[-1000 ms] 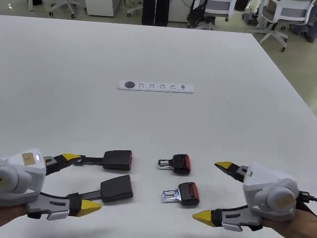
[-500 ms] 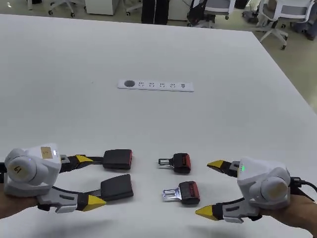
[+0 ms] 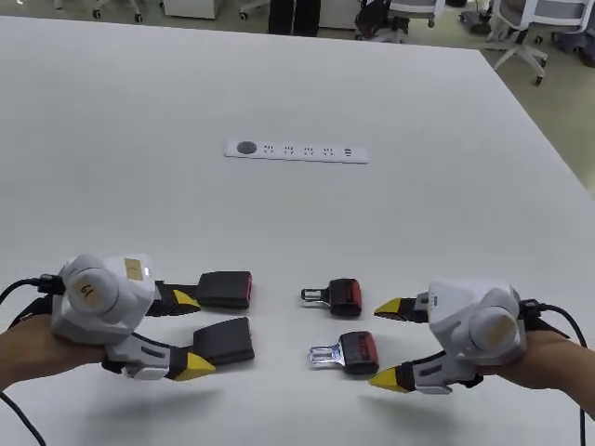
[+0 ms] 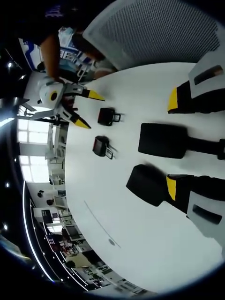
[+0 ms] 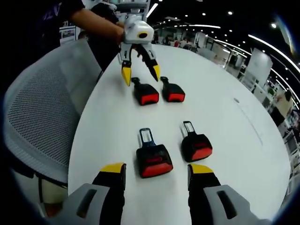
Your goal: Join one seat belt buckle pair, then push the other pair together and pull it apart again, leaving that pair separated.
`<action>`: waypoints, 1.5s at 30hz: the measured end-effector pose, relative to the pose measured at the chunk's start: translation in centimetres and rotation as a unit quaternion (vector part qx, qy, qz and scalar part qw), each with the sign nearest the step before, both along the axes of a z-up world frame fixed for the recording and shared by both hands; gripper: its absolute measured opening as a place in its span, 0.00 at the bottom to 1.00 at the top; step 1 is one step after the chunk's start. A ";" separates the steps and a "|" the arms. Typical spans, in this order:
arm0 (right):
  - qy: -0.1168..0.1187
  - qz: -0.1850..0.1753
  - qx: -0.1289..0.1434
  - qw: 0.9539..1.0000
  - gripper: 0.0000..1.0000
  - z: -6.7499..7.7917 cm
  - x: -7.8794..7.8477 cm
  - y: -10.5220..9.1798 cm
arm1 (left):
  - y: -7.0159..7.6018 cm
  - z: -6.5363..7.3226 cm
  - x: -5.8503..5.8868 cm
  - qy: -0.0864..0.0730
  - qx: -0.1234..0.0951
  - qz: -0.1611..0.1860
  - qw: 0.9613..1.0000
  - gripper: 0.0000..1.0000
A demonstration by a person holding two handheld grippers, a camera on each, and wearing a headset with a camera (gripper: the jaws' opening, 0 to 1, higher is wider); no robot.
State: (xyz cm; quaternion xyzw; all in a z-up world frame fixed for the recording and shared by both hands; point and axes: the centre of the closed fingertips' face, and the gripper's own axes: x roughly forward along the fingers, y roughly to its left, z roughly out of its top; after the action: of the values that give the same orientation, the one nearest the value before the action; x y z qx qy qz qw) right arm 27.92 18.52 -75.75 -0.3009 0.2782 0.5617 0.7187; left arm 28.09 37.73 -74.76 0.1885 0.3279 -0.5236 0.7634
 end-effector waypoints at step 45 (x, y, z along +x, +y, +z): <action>0.026 0.053 -0.044 0.997 0.30 -1.9 -0.1 0.7 | -0.2 -2.6 -0.3 0.022 0.089 -0.120 0.988 0.32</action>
State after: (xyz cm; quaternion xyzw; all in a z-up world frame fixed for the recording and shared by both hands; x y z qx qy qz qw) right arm 27.82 19.20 -77.66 -0.3323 0.3047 0.5940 0.6663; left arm 27.75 37.52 -77.39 0.2825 0.3648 -0.5842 0.6677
